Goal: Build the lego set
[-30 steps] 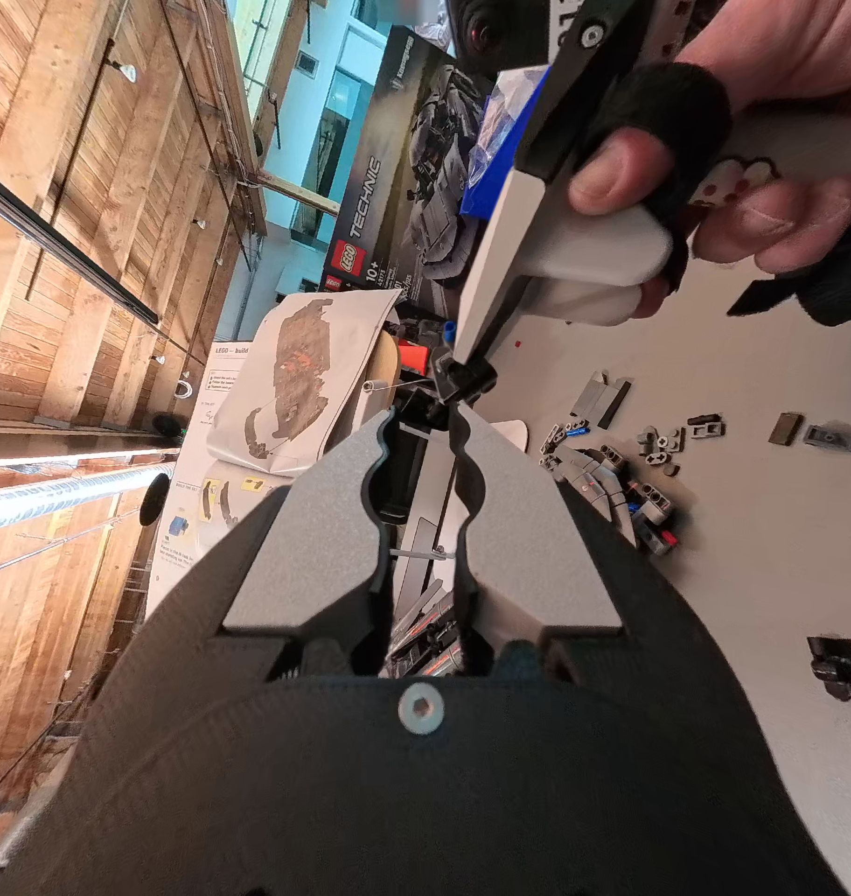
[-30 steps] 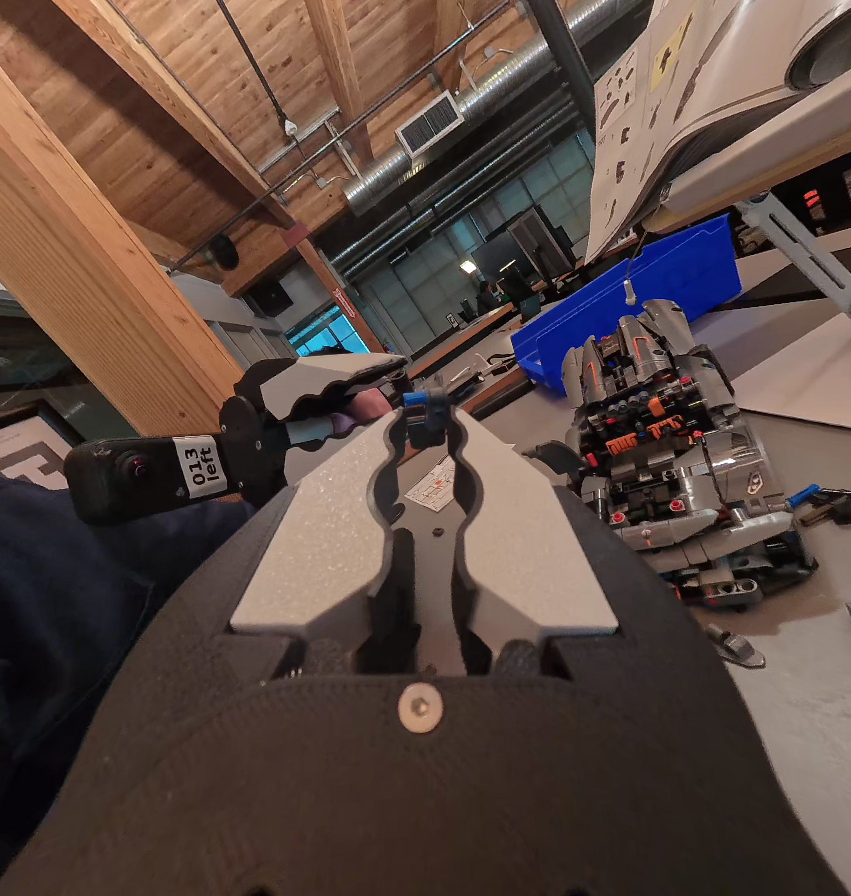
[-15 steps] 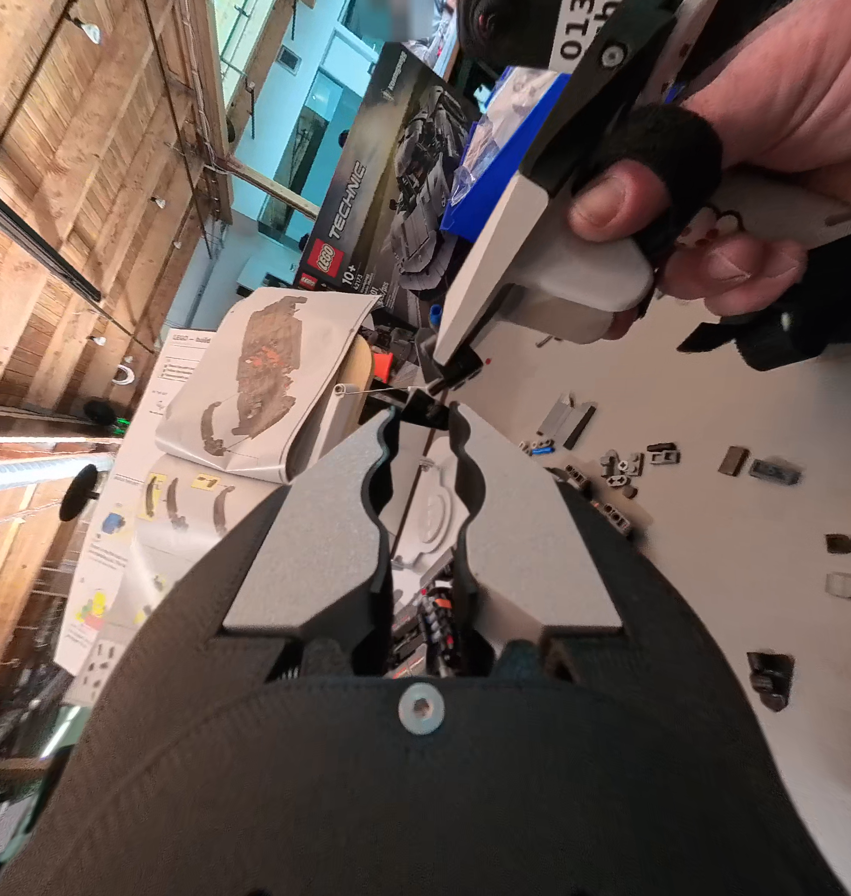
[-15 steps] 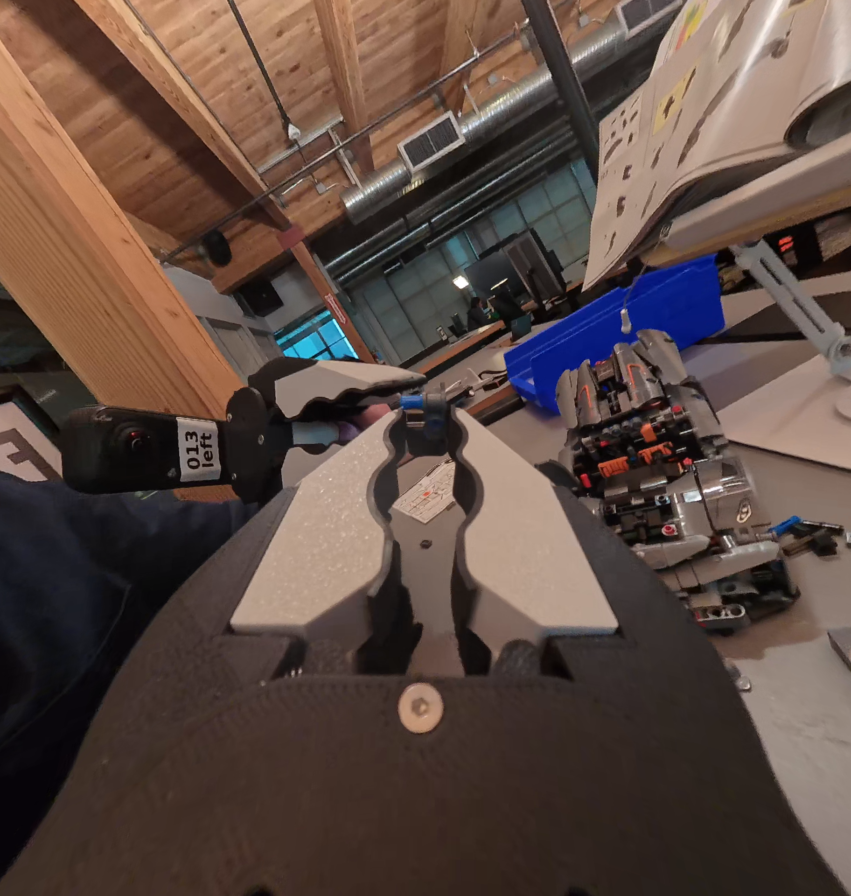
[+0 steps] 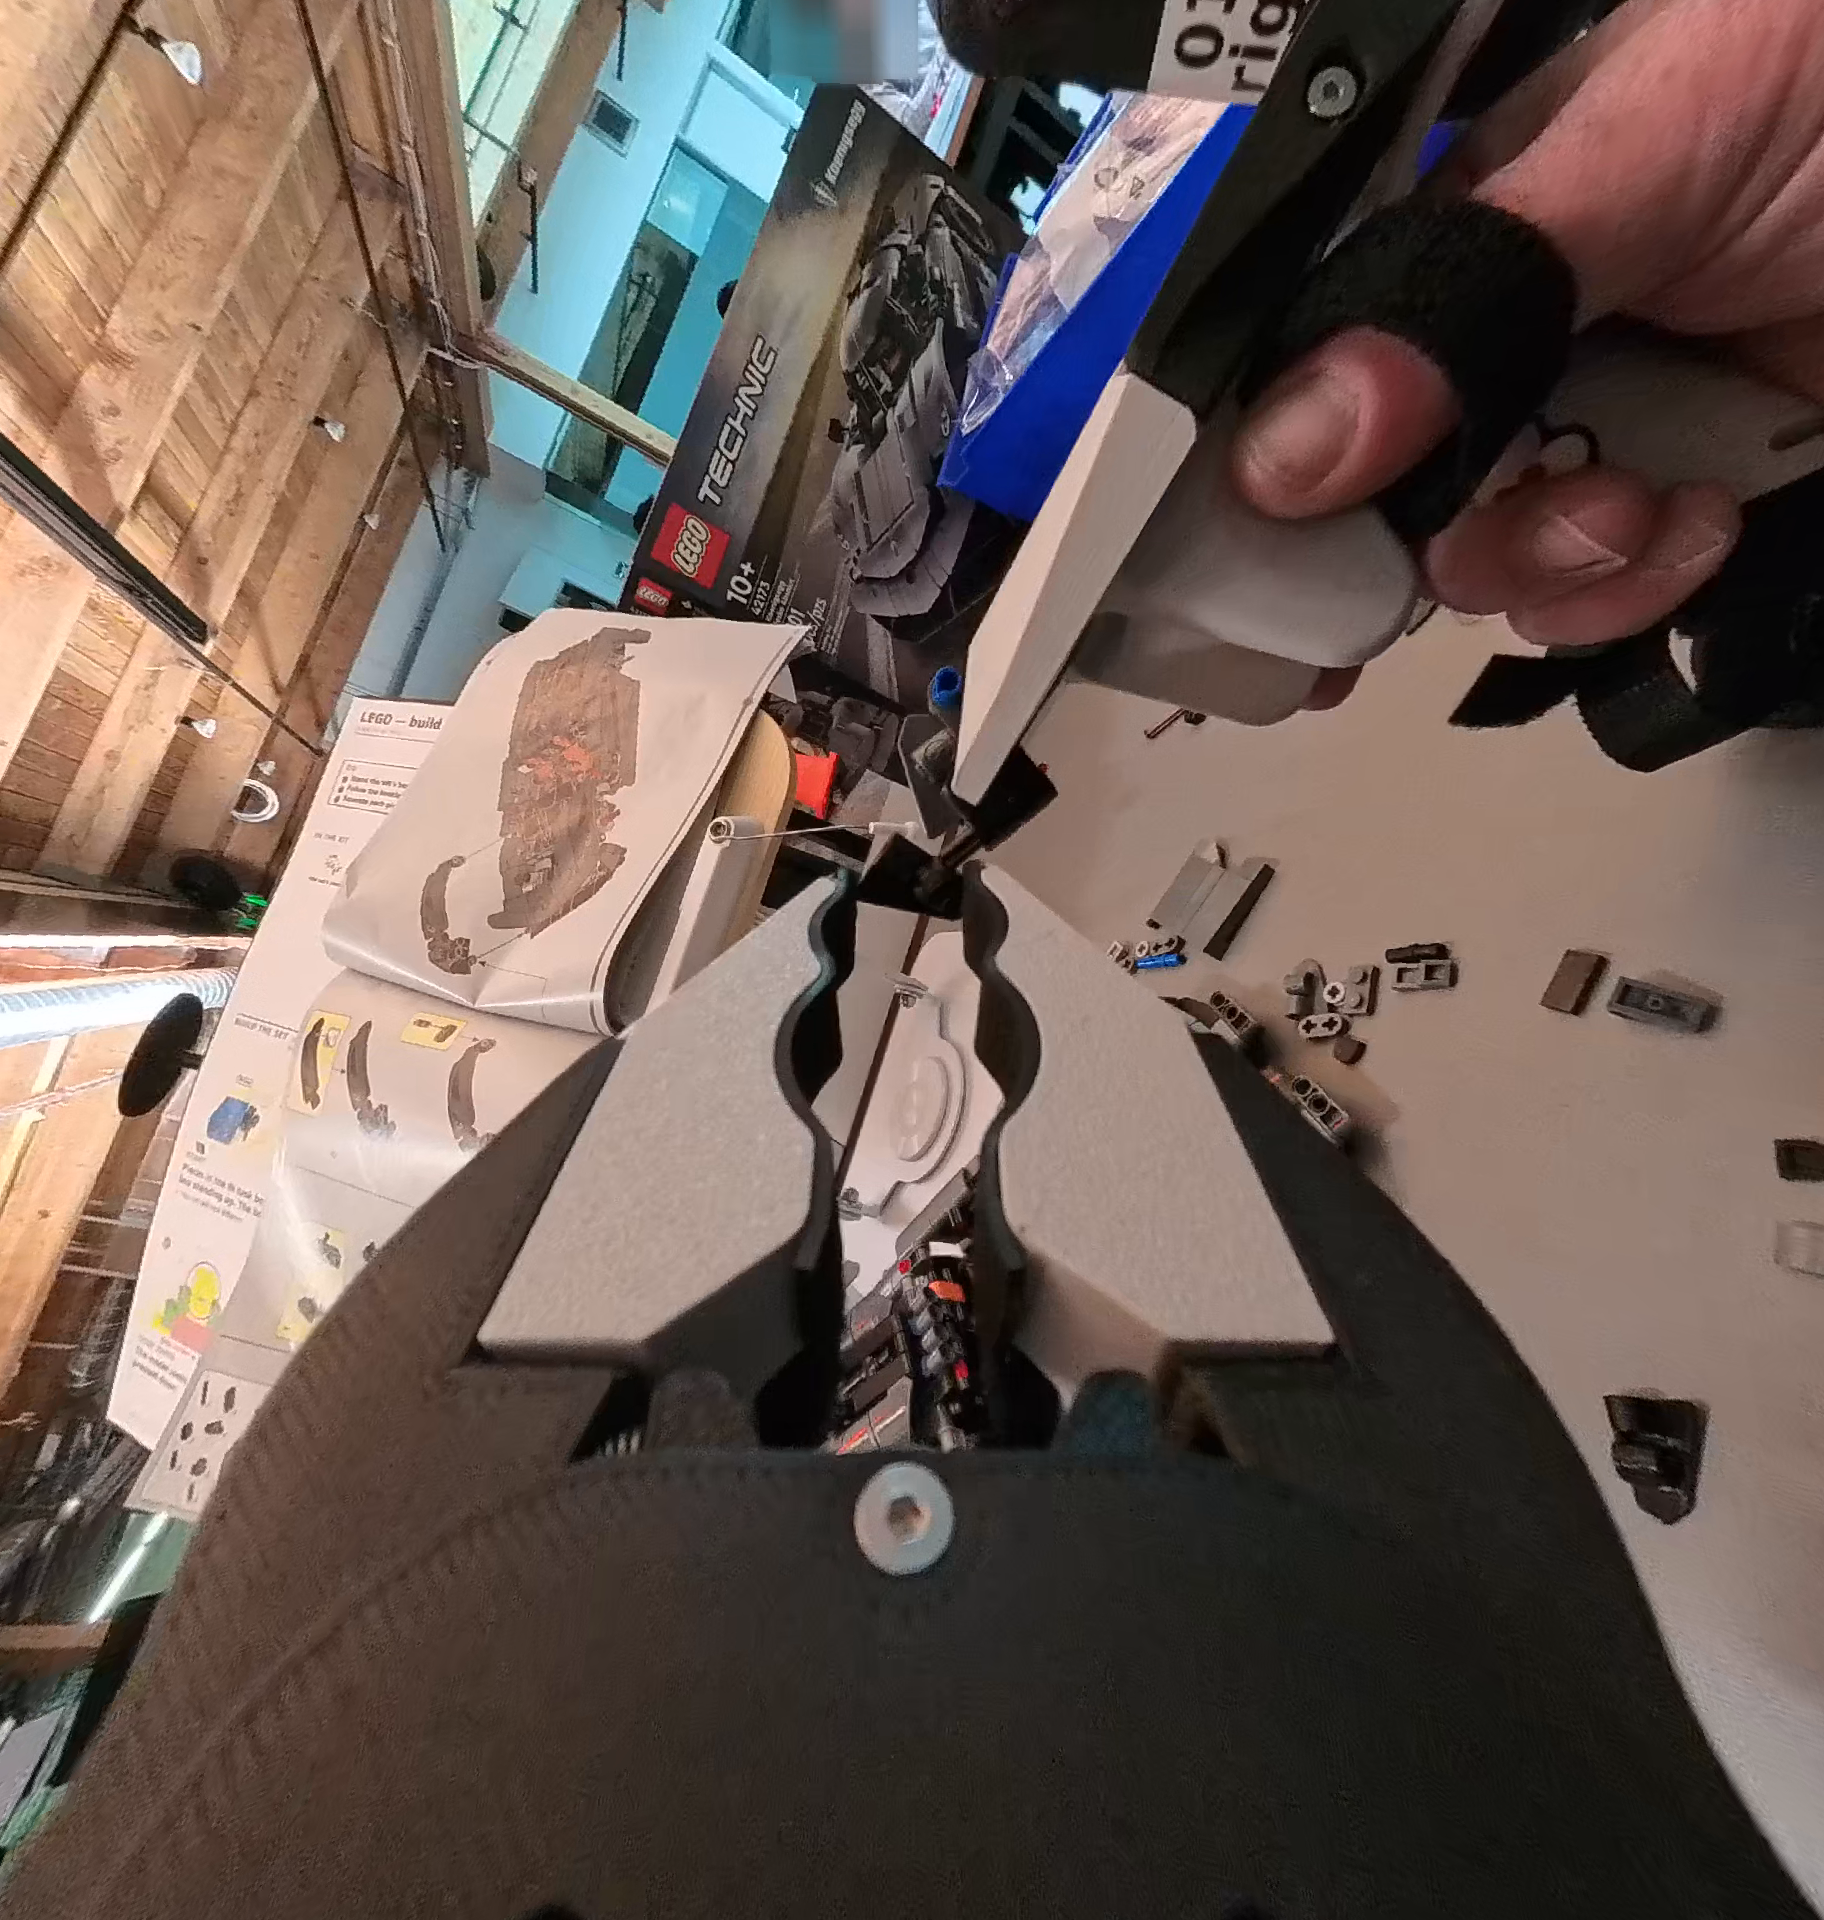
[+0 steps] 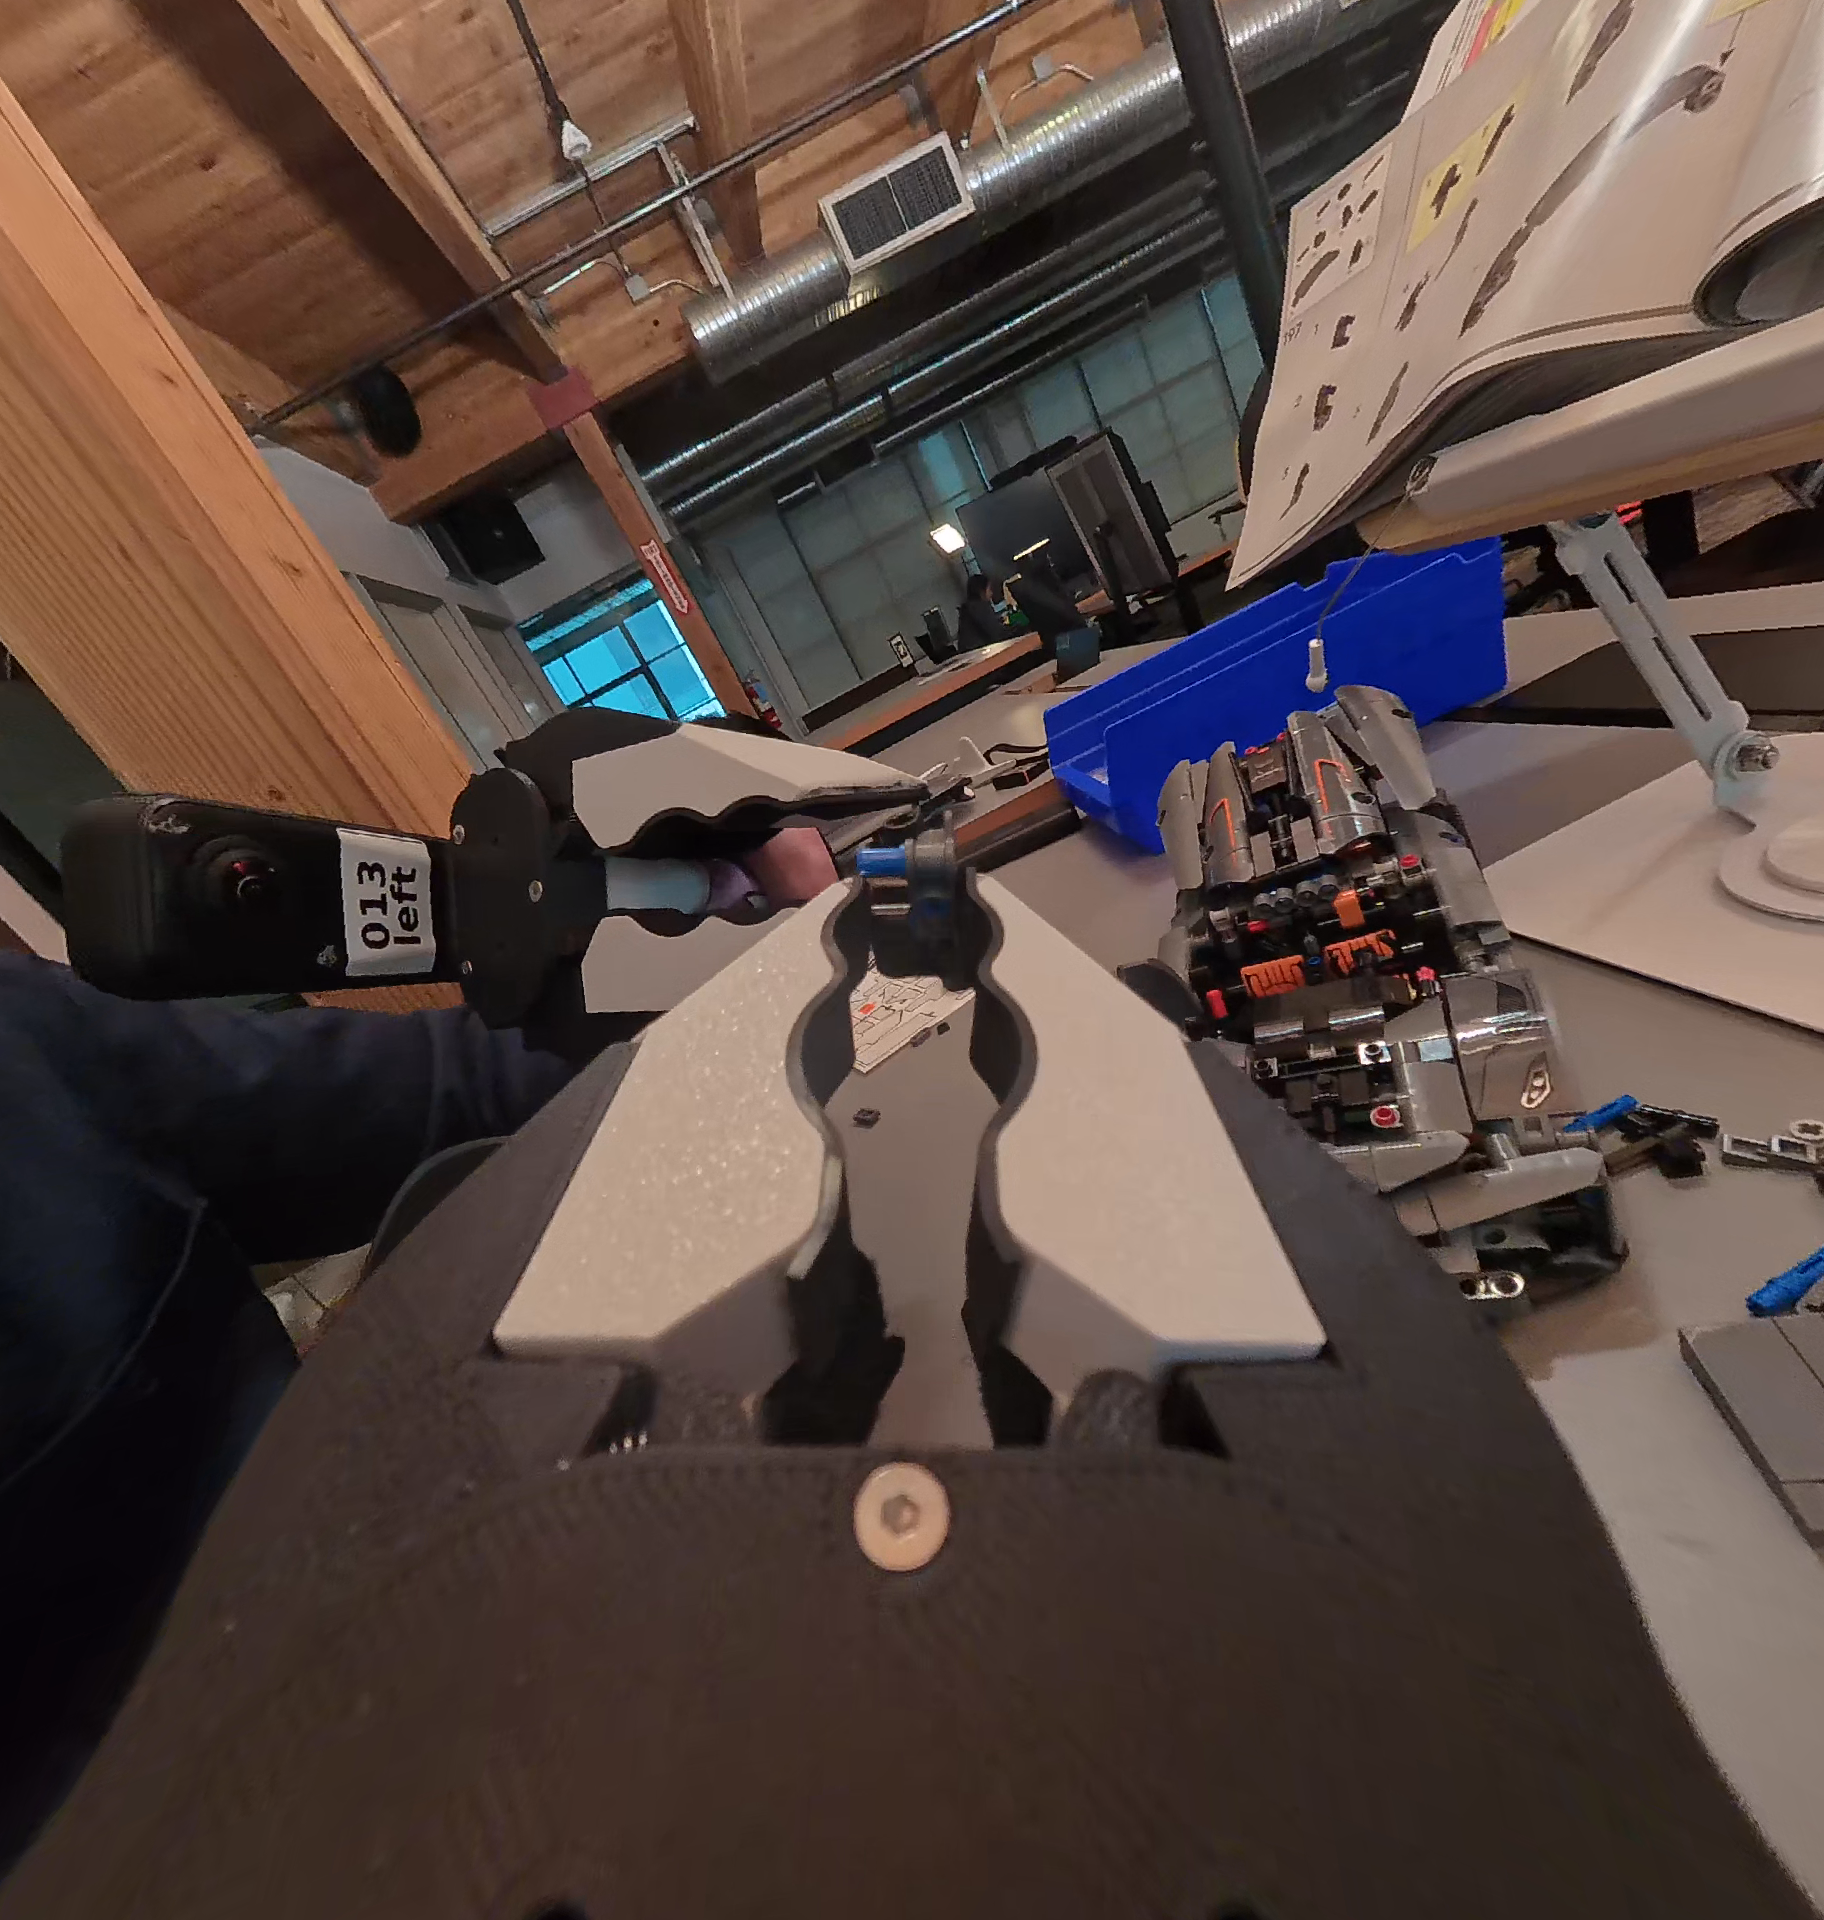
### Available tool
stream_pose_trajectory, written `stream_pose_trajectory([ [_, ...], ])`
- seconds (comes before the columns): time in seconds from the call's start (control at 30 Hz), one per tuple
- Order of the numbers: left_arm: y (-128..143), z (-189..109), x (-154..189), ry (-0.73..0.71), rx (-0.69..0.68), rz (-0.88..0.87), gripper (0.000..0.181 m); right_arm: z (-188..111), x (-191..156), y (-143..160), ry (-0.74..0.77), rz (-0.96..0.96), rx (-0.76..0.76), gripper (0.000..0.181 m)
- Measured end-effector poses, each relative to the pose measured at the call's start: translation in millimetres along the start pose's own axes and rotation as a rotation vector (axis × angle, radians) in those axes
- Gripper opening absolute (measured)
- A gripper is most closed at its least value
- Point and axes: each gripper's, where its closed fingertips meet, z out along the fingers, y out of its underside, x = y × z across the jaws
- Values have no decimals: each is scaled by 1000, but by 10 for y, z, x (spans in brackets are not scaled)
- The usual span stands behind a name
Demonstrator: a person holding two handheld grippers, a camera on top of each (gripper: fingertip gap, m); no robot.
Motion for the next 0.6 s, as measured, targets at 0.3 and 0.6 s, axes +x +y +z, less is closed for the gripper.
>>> stream_pose_trajectory([
  [0.3,-50,-31,-18,-84,-19,161,17,-3,-25,-18,-55,87,20,14],
  [0.6,-151,-50,-119,-169,-13,272,17,-11,-65,-133,-135,238,103,14],
])
